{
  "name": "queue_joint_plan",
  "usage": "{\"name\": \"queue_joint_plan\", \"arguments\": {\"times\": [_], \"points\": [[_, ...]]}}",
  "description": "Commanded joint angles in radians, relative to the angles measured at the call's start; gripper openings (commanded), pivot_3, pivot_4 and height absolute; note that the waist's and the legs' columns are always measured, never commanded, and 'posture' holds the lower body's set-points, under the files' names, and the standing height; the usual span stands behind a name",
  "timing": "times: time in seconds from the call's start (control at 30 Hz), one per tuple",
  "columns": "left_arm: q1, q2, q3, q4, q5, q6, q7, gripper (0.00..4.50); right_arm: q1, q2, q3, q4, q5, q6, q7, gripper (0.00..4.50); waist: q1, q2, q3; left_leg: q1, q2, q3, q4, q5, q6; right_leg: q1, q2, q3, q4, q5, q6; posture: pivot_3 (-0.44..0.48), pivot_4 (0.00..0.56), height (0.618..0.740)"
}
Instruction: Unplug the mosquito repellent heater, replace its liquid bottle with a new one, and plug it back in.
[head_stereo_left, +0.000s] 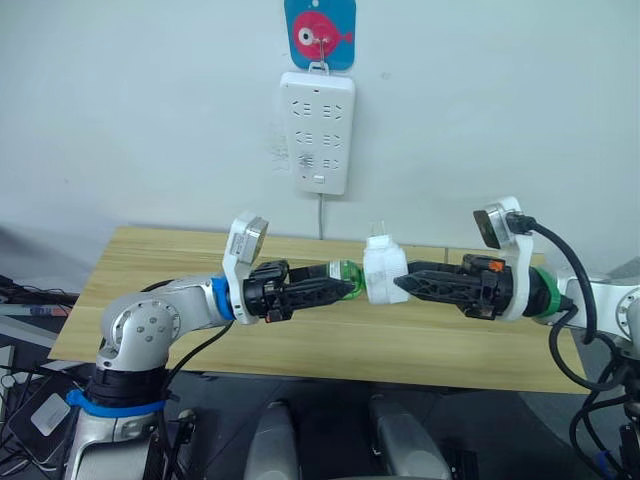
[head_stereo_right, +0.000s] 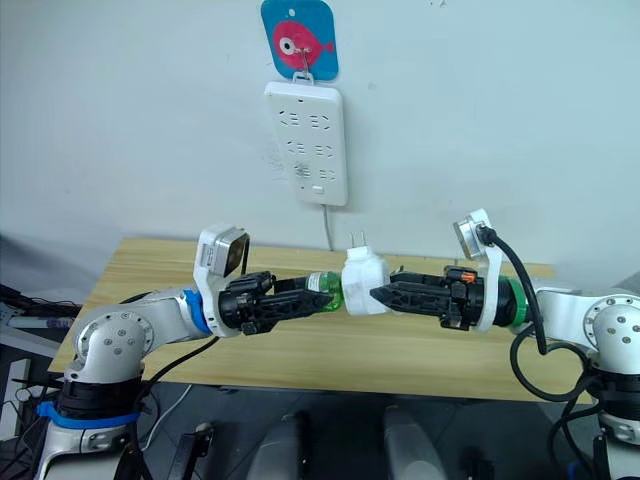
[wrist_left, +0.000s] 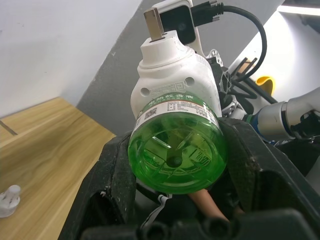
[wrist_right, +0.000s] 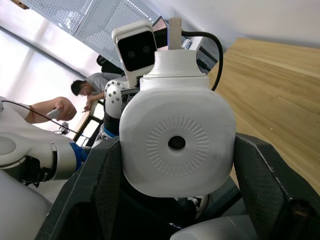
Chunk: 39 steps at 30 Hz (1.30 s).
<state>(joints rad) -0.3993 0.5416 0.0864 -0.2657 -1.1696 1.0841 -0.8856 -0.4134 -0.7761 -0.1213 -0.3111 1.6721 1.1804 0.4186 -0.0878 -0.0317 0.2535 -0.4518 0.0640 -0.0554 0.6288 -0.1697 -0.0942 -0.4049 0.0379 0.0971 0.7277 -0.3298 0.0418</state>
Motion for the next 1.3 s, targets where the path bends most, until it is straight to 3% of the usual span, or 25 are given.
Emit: {"name": "queue_joint_plan", "arguments": {"times": [0.03, 0.1, 0.27, 0.5, 0.63, 0.77, 0.87, 1.03, 1.2, 1.3], "points": [[-0.011, -0.031, -0.026, -0.046, -0.004, -0.020, 0.001, 2.34, -0.027, 0.007, 0.047, -0.072, 0.078, 0.007, -0.001, 2.90, 0.000, 0.000, 0.000, 0.000, 0.000, 0.000, 0.000, 0.000, 0.000, 0.000, 0.000, 0.000, 0.000, 0.000, 0.000, -0.121, 0.186, 0.704], [-0.011, -0.039, -0.027, -0.041, 0.007, -0.028, 0.002, 2.34, -0.030, 0.001, 0.055, -0.069, 0.122, 0.006, -0.017, 2.90, 0.000, 0.000, 0.000, 0.000, 0.000, 0.000, 0.000, 0.000, 0.000, 0.000, 0.000, 0.000, 0.000, 0.000, 0.000, -0.121, 0.184, 0.704], [-0.011, -0.073, -0.015, -0.016, 0.030, -0.056, 0.034, 2.34, -0.045, -0.021, 0.077, -0.079, 0.128, 0.010, -0.022, 4.50, 0.000, 0.000, 0.000, 0.000, 0.000, 0.000, 0.000, 0.000, 0.000, 0.000, 0.000, 0.000, 0.000, 0.000, 0.000, -0.121, 0.183, 0.704], [-0.018, -0.113, 0.003, 0.014, 0.020, -0.074, 0.081, 2.34, -0.028, -0.062, 0.073, -0.138, 0.021, 0.002, 0.034, 4.50, 0.001, 0.001, -0.001, 0.000, 0.000, 0.000, 0.001, 0.000, 0.000, 0.000, 0.000, 0.000, 0.000, 0.000, 0.000, -0.129, 0.183, 0.704], [-0.033, -0.122, 0.015, 0.028, -0.002, -0.063, 0.097, 2.34, 0.072, -0.147, 0.093, -0.283, -0.293, -0.095, 0.221, 4.50, 0.003, 0.000, -0.001, 0.000, 0.000, -0.001, 0.000, 0.000, 0.000, 0.000, 0.000, -0.001, 0.000, 0.000, 0.000, -0.131, 0.184, 0.704], [-0.047, -0.109, 0.025, 0.034, -0.033, -0.031, 0.092, 2.34, 0.197, -0.202, 0.093, -0.309, -0.495, -0.217, 0.385, 4.50, 0.004, 0.000, -0.001, 0.000, 0.000, -0.001, 0.001, 0.000, 0.000, 0.000, 0.000, -0.001, 0.000, 0.000, 0.000, -0.133, 0.185, 0.704], [-0.053, -0.080, 0.024, 0.031, -0.063, 0.008, 0.069, 2.34, 0.228, -0.237, 0.079, -0.208, -0.643, -0.316, 0.478, 3.90, 0.002, 0.000, -0.001, 0.000, 0.000, 0.000, 0.001, 0.000, 0.000, 0.001, 0.000, 0.000, 0.000, 0.001, 0.001, -0.141, 0.186, 0.704], [-0.063, -0.031, 0.008, 0.024, -0.105, 0.073, 0.025, 2.34, 0.069, -0.156, 0.117, -0.008, -0.818, -0.444, 0.515, 2.08, -0.014, 0.000, -0.001, 0.002, 0.000, 0.001, 0.002, 0.000, 0.000, 0.001, 0.000, 0.001, 0.001, 0.002, 0.002, -0.154, 0.187, 0.704], [-0.082, -0.024, 0.003, 0.033, -0.121, 0.100, 0.021, 2.34, -0.095, -0.040, 0.210, 0.064, -0.895, -0.457, 0.572, 0.20, -0.022, 0.000, -0.001, 0.001, 0.000, -0.001, 0.001, 0.000, 0.000, 0.001, 0.000, 0.000, 0.001, 0.002, 0.002, -0.157, 0.187, 0.704], [-0.088, -0.034, 0.006, 0.040, -0.125, 0.102, 0.032, 2.34, -0.130, 0.008, 0.242, 0.025, -0.876, -0.423, 0.603, 0.00, -0.023, 0.000, -0.001, 0.001, 0.000, -0.001, 0.001, 0.000, 0.000, 0.001, 0.000, -0.001, 0.001, 0.004, -0.002, -0.157, 0.187, 0.704]]}}
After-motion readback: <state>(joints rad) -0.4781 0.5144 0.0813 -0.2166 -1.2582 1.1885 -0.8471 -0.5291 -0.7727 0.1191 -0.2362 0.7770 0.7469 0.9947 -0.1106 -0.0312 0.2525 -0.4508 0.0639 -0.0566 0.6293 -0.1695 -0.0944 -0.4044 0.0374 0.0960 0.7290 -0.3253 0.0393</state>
